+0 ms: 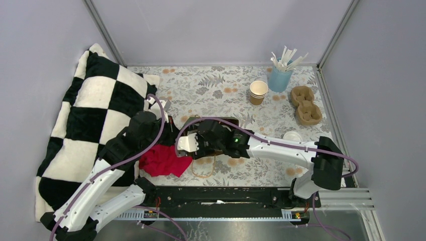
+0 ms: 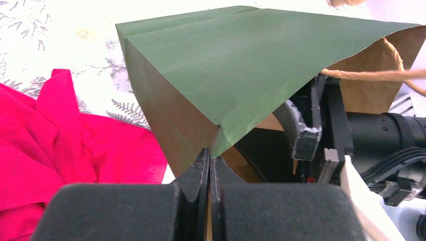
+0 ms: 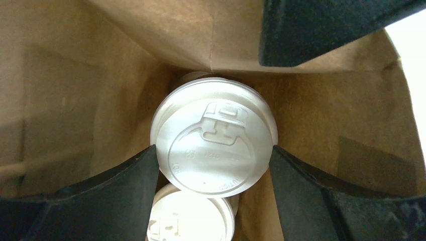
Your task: Pack the takeout coffee
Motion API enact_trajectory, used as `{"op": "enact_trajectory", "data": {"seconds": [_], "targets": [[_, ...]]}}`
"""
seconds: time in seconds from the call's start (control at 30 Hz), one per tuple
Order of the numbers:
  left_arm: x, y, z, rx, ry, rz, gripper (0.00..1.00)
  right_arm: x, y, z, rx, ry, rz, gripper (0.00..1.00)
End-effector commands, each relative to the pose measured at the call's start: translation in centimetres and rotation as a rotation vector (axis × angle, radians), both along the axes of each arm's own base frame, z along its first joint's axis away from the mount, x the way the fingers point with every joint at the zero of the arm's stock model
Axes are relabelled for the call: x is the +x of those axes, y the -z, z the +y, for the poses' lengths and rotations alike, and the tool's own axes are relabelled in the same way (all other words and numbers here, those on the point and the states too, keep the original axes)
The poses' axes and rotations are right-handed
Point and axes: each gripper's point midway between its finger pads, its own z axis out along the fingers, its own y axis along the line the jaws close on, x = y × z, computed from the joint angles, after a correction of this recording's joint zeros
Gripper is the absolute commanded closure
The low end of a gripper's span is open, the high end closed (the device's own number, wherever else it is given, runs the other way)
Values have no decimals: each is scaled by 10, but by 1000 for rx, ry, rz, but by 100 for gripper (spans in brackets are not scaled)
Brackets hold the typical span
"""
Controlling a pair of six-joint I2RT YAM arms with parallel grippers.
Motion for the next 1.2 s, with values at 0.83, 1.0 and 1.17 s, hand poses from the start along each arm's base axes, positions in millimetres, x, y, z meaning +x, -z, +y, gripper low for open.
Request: {"op": "enact_trajectory", "data": {"seconds": [0.83,1.0,1.17], "targets": [[9,-13,3,17,-25,-43,100,34,1,15,97,-72,77,49],[9,-13,4,17,-31,-46,100,37,0,16,92,-86,68,49],[7,-10,7,24,-33,-43,100,52,-6,23,132,-43,16,49]]}}
